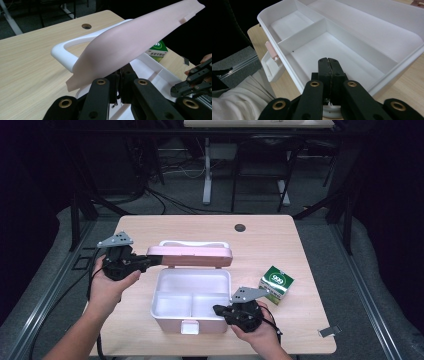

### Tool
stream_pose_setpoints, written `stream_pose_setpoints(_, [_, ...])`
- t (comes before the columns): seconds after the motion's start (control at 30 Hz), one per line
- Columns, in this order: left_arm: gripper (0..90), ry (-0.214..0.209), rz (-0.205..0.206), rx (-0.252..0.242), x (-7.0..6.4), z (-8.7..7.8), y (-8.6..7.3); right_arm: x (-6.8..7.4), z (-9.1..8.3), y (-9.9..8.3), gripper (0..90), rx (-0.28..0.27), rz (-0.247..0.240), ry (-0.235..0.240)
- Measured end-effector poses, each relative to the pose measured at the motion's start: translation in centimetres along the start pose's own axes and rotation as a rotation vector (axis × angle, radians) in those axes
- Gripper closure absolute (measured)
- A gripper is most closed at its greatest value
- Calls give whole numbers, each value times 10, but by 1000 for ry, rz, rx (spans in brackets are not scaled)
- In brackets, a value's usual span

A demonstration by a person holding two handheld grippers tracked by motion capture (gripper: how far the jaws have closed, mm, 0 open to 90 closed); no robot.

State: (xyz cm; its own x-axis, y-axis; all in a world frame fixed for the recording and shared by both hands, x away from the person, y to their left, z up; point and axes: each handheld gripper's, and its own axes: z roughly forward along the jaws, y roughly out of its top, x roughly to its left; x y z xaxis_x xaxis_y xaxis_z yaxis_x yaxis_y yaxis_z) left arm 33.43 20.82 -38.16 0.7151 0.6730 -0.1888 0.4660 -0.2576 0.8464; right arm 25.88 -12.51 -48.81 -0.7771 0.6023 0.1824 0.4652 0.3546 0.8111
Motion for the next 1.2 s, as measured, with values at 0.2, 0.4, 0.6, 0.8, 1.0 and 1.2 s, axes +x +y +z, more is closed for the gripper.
stream_pose_setpoints(0.2, [870, 11, -10, 9, 4, 4, 3, -3, 0, -1, 900, -2, -3, 6])
stream_pose_setpoints(0.4, [866, 26, -19, 21, 9, 10, 12, -3, 0, 0, 900, 4, -12, 3])
stream_pose_setpoints(0.6, [859, 46, -20, 41, 15, 18, 19, -4, 0, 1, 900, 18, -26, 7])
stream_pose_setpoints(0.8, [852, 66, -23, 55, 19, 25, 22, -5, 0, 2, 900, 28, -18, 24])
stream_pose_setpoints(1.0, [841, 85, -44, 48, 26, 31, 24, -5, 0, 1, 900, 27, -20, 24])
stream_pose_setpoints(1.2, [818, 101, -54, 60, 33, 36, 24, -5, 0, 1, 900, 18, -18, 18])
